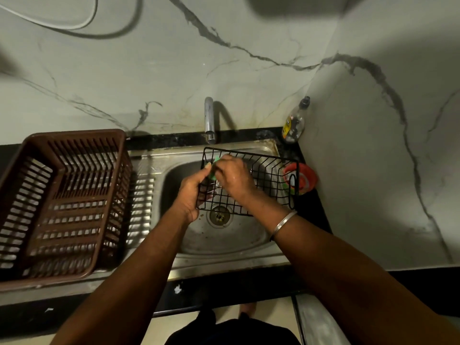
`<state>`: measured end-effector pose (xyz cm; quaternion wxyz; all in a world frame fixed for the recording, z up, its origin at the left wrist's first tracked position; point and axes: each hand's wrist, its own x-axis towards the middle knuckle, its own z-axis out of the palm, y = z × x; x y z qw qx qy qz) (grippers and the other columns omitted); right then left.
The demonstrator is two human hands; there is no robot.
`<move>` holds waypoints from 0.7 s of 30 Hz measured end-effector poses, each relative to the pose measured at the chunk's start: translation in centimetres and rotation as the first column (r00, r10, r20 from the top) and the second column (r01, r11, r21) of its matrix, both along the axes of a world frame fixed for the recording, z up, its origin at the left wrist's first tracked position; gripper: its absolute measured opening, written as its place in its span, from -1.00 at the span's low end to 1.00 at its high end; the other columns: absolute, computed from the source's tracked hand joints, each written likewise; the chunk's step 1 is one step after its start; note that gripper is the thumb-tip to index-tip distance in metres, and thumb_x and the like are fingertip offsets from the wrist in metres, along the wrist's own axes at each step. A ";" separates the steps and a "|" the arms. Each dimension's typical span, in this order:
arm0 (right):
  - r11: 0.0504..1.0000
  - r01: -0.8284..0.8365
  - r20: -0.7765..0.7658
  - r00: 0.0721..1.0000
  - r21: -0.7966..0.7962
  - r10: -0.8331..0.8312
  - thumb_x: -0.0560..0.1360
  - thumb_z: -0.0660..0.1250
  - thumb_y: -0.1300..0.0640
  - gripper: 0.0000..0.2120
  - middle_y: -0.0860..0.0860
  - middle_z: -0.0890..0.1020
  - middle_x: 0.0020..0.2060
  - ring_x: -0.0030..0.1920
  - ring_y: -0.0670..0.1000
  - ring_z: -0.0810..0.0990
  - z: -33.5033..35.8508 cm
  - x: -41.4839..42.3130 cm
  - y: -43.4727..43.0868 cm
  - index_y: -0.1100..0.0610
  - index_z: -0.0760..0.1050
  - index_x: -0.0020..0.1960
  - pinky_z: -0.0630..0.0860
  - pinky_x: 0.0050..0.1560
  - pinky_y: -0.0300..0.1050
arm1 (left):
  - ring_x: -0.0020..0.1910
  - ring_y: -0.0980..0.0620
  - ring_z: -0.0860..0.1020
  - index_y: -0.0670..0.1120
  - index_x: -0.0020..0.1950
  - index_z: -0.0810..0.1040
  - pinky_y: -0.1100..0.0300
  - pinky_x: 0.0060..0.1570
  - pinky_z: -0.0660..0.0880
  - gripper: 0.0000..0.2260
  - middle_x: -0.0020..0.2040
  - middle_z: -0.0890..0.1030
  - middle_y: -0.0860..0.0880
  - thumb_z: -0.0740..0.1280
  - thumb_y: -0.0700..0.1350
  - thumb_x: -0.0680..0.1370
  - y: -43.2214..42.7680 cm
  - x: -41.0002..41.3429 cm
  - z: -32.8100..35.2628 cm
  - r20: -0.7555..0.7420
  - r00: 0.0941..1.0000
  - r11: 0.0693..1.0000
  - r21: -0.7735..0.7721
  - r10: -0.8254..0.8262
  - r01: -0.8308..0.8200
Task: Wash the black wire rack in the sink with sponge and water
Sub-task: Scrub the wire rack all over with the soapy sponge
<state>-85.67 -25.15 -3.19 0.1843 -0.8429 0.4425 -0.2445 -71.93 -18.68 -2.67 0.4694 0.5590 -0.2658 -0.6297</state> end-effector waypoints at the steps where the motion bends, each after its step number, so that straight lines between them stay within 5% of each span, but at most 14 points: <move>1: 0.998 0.069 0.018 0.997 -0.009 -0.069 0.50 0.44 0.36 -0.92 0.07 0.64 -0.13 -0.12 0.05 0.62 0.0 0.2 -0.1 0.22 0.67 -0.07 0.63 -0.05 0.02 | -0.01 -0.08 0.64 -0.01 0.10 0.77 0.01 0.04 0.54 -0.56 -0.01 0.74 -0.11 0.47 0.33 0.49 0.1 -0.1 0.0 -0.006 1.000 1.000 -0.005 -0.007 0.007; 14: 0.985 0.158 -0.064 0.985 -0.072 -0.163 0.57 0.42 0.31 -0.96 0.13 0.62 -0.05 -0.08 0.11 0.64 -0.1 0.8 0.7 0.22 0.64 0.00 0.66 -0.10 0.03 | 0.23 -0.12 0.69 -0.07 0.28 0.71 -0.08 0.27 0.57 -0.53 0.16 0.75 -0.14 0.39 0.27 0.60 0.4 -0.7 0.5 0.035 0.999 0.999 -0.028 -0.023 0.024; 18: 0.972 0.232 -0.052 0.971 -0.027 -0.233 0.58 0.41 0.26 -0.96 0.09 0.66 -0.10 -0.11 0.10 0.66 -0.2 1.4 1.0 0.17 0.64 -0.02 0.66 -0.14 0.03 | 0.21 -0.09 0.70 -0.09 0.28 0.70 0.02 0.14 0.59 -0.52 0.15 0.76 -0.11 0.42 0.26 0.58 0.7 -1.1 0.3 0.007 1.000 1.000 -0.021 -0.001 0.001; 21: 0.959 0.283 -0.038 0.958 -0.019 -0.284 0.59 0.42 0.23 -0.96 0.10 0.67 -0.12 -0.13 0.10 0.66 -0.3 1.5 0.9 0.17 0.64 -0.02 0.67 -0.13 0.05 | -0.01 0.02 0.73 -0.09 0.14 0.72 0.17 -0.05 0.60 -0.61 -0.05 0.78 -0.03 0.40 0.23 0.61 0.6 -1.4 0.5 0.036 0.999 1.000 -0.011 -0.006 0.006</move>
